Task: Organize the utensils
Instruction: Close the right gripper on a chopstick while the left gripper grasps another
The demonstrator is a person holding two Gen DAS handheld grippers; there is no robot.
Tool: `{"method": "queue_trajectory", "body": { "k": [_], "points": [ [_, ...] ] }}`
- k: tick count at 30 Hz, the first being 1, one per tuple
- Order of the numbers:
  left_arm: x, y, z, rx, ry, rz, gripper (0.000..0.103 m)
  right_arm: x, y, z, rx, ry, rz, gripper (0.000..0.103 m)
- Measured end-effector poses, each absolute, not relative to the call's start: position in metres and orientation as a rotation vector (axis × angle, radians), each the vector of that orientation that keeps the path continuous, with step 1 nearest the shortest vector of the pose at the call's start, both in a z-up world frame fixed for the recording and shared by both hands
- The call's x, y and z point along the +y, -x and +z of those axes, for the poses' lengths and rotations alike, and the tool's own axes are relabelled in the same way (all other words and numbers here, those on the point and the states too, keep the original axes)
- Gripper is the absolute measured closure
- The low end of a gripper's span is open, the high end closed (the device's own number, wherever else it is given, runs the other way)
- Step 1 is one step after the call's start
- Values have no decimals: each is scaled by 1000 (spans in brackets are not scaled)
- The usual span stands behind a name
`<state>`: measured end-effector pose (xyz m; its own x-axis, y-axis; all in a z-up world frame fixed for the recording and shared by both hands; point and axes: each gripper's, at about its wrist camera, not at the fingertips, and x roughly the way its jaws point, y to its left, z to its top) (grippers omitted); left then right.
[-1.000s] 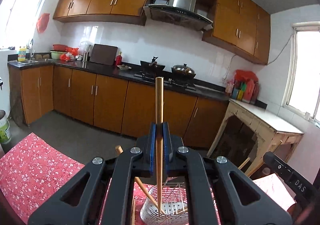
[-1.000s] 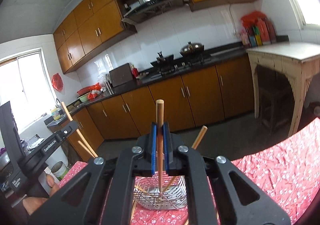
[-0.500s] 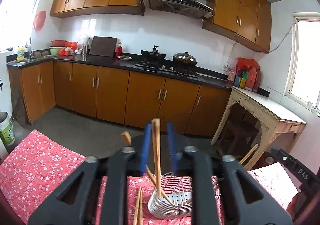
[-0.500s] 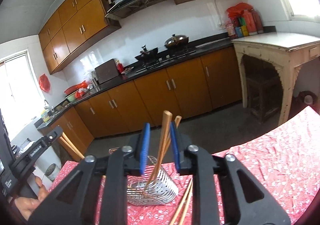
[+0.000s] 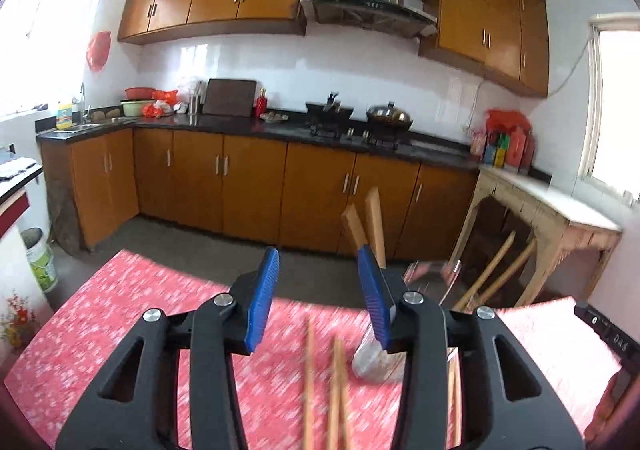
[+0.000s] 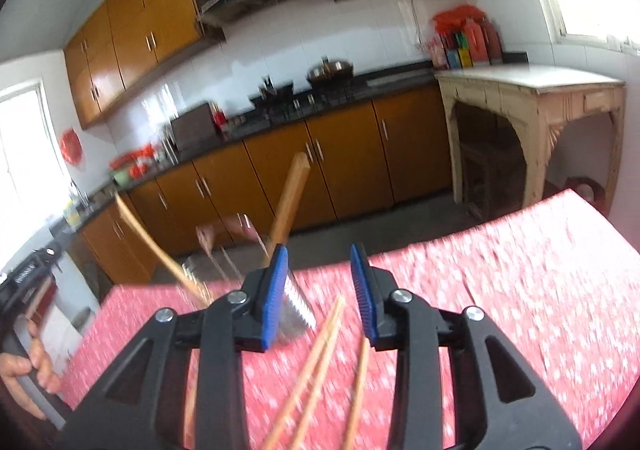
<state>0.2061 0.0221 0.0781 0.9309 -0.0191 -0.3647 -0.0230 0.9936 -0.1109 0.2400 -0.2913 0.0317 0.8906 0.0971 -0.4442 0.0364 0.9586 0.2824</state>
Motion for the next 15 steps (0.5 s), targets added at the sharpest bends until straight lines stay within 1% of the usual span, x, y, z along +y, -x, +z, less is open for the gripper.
{"method": "queue_trajectory", "body": {
  "k": [2, 3, 9, 12, 15],
  "points": [
    [30, -199, 59, 425, 102, -4, 50, -291, -231, 7, 541, -275, 17, 70],
    [33, -195, 47, 458, 96, -12, 49, -291, -228, -4, 569, -274, 16, 70],
    [49, -183, -30, 640, 6, -3, 48, -283, -210, -72, 746, -237, -2, 65],
    [59, -180, -50, 687, 15, 9, 47, -277, -204, -97, 804, -229, 5, 65],
    [64, -182, -64, 727, 50, 7, 45, -267, -204, -108, 834, -213, 18, 65]
  ]
}}
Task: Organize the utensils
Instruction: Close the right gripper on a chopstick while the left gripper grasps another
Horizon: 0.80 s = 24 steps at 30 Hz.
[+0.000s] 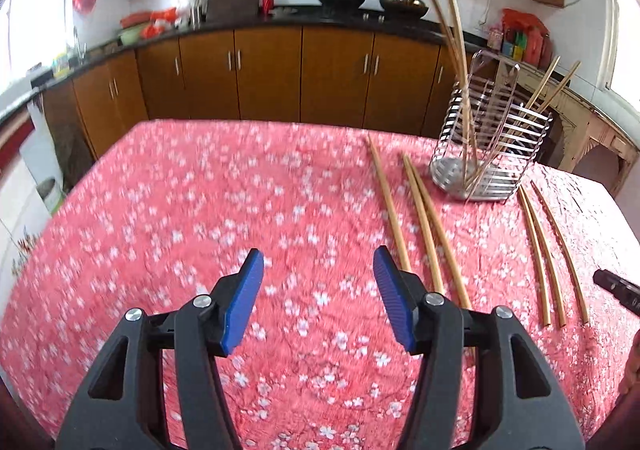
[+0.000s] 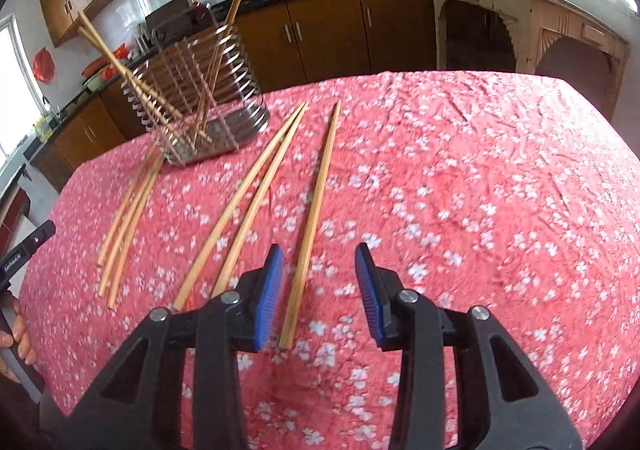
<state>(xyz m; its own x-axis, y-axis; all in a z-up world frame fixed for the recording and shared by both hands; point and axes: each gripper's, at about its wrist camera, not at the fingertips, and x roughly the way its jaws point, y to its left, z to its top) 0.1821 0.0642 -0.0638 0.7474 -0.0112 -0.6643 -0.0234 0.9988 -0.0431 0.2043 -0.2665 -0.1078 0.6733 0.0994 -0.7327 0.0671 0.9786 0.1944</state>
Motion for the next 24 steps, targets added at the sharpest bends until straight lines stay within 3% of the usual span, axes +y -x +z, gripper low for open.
{"method": "queue_trajectory", "body": {
  "k": [5, 12, 19, 21, 24],
  "points": [
    [57, -183, -74, 750, 40, -12, 45, -248, -214, -116, 868, -142, 17, 67],
    [40, -188, -78, 765, 16, -58, 45, -248, -221, -126, 881, -78, -53, 86],
    [28, -199, -87, 798, 21, -79, 45, -254, -222, -126, 880, -91, -53, 87],
    [25, -204, -91, 813, 13, -82, 45, -250, -220, -127, 873, -60, -59, 95],
    [20, -208, -95, 829, 4, -104, 45, -258, -224, -126, 872, -84, -84, 95]
  ]
}}
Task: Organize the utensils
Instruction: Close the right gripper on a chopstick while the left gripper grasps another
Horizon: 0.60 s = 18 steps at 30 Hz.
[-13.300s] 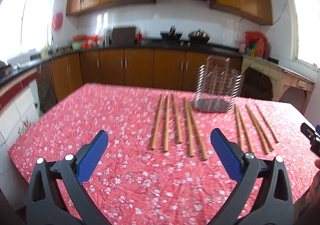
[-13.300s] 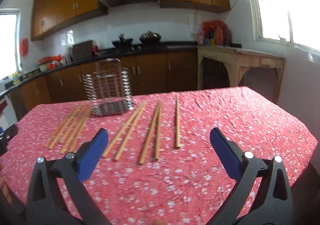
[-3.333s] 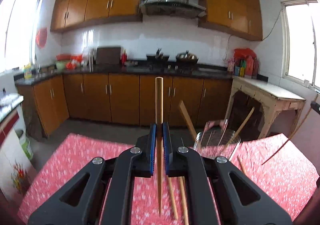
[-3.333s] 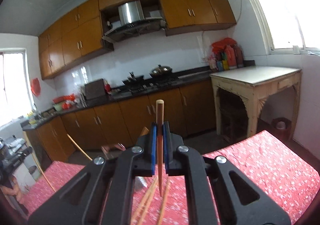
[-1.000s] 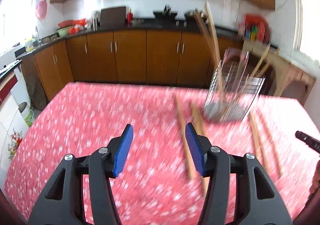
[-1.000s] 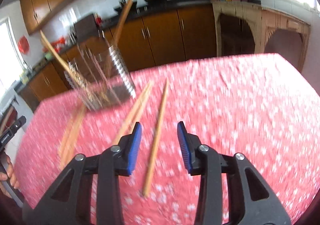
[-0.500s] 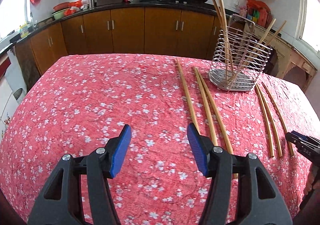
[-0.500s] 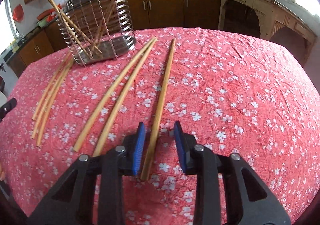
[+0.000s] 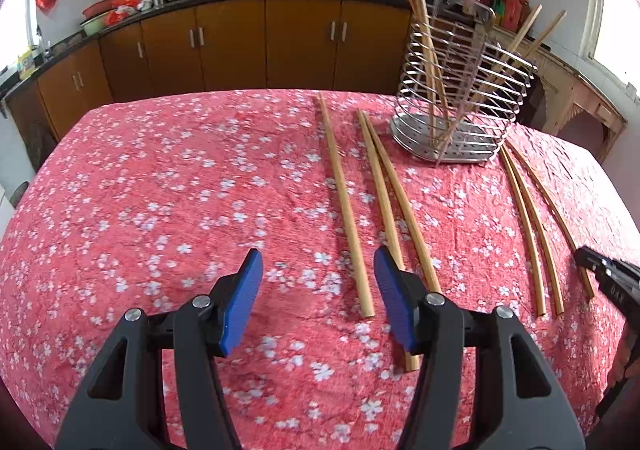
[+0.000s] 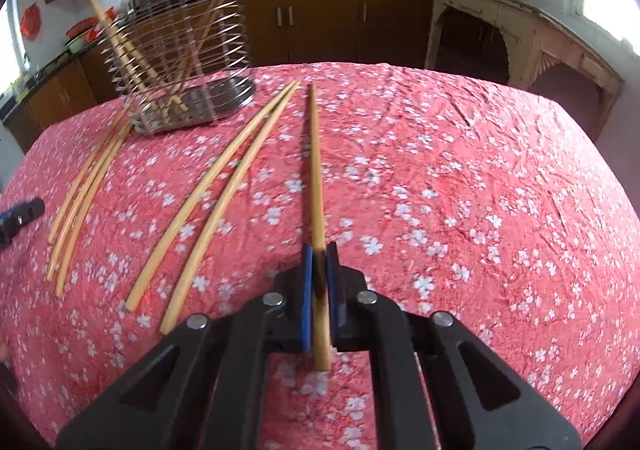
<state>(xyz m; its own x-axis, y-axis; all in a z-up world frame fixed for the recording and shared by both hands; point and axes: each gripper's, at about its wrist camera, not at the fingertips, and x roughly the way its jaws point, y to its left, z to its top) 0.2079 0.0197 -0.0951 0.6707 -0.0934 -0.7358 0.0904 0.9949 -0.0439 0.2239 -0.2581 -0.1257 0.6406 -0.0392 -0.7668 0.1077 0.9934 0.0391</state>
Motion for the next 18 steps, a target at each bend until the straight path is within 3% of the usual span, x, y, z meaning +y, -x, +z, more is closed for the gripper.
{"method": "queue_trajectory", "body": {
  "k": [6, 15, 18],
  "points": [
    [8, -219, -105, 873, -22, -106, 61, -280, -232, -124, 879, -160, -114, 95],
    [-2, -233, -112, 889, -24, -93, 64, -270, -233, -125, 868, -109, -115, 95],
    [-6, -239, -112, 884, -44, -72, 74, -269, -238, -127, 868, -101, -117, 95]
  ]
}}
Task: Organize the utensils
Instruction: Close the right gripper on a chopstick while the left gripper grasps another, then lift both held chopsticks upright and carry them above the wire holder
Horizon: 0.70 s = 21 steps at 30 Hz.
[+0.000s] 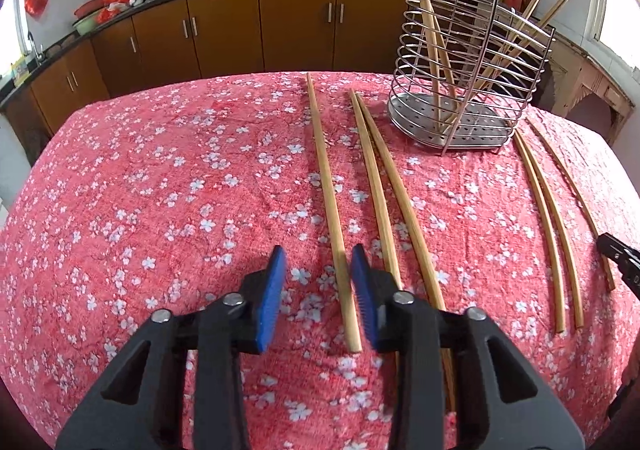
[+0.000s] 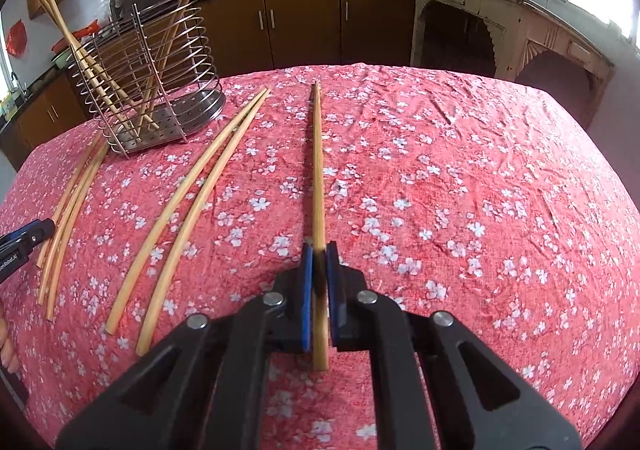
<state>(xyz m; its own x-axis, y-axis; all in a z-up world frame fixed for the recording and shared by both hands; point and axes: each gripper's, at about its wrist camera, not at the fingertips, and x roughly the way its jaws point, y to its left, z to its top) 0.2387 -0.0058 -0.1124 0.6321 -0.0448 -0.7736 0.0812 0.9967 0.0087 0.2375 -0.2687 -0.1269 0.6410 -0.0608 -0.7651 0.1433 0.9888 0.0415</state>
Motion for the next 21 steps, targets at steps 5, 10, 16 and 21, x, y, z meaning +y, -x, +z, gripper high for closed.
{"method": "queue_trajectory", "body": {
  "k": [5, 10, 16, 21],
  "points": [
    [-2, -248, -112, 884, -49, -6, 95, -270, -242, -128, 867, -103, -113, 95],
    [27, -245, -111, 898, -27, 33, 96, -283, -245, -128, 864, -121, -139, 95],
    [40, -237, -111, 895, -45, 0, 95, -283, -246, -130, 862, -106, -145, 95],
    [44, -233, -111, 886, -40, 0, 95, -283, -244, -131, 860, -123, -138, 95]
  ]
}}
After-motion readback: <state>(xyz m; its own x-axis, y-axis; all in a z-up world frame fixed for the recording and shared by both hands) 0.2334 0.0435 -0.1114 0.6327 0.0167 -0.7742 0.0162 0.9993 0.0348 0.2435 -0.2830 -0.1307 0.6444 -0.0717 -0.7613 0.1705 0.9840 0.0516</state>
